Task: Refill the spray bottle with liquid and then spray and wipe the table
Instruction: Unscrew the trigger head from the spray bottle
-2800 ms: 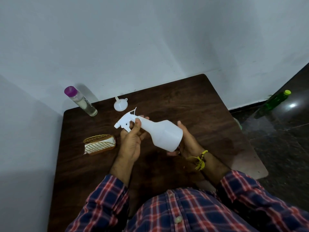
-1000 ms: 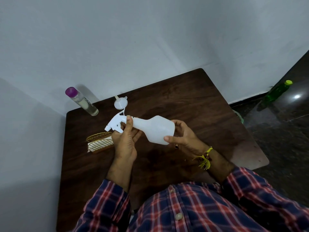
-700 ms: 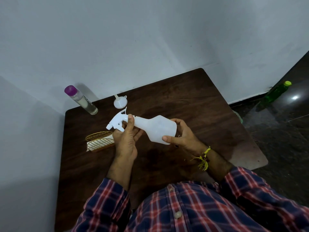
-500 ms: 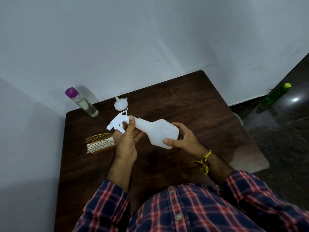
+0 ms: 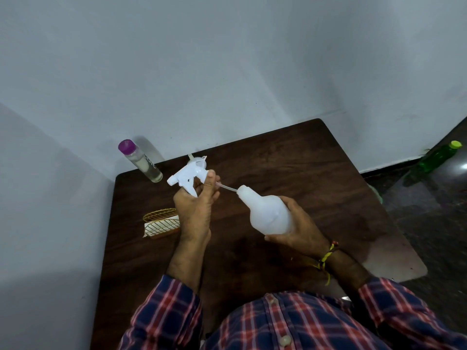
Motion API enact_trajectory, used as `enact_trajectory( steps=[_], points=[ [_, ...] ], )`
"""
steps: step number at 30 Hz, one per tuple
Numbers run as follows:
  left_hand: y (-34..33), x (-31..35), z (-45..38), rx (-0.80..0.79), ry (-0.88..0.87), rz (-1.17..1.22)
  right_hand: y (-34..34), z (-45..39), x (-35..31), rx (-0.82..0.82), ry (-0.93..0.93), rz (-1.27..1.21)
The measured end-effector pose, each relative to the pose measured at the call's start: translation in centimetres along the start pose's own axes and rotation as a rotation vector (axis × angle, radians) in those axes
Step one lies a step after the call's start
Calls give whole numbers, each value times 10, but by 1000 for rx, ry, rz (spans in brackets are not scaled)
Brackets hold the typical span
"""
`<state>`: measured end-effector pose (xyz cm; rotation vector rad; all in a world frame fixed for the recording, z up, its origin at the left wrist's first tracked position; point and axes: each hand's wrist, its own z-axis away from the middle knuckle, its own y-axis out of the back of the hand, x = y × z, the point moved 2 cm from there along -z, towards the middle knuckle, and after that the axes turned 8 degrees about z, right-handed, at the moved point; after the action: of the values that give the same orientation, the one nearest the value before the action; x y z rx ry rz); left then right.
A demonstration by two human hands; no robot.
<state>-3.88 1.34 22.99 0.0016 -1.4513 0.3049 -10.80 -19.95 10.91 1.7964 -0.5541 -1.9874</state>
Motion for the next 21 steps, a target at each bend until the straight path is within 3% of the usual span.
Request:
enact_trajectory(
  steps=[9,21],
  points=[
    [-6,39,-15,52,-74,85,7,8,35,3,-104,-66],
    [2,50,-25,105,75,346,7,13,55,-2,-143,-114]
  ],
)
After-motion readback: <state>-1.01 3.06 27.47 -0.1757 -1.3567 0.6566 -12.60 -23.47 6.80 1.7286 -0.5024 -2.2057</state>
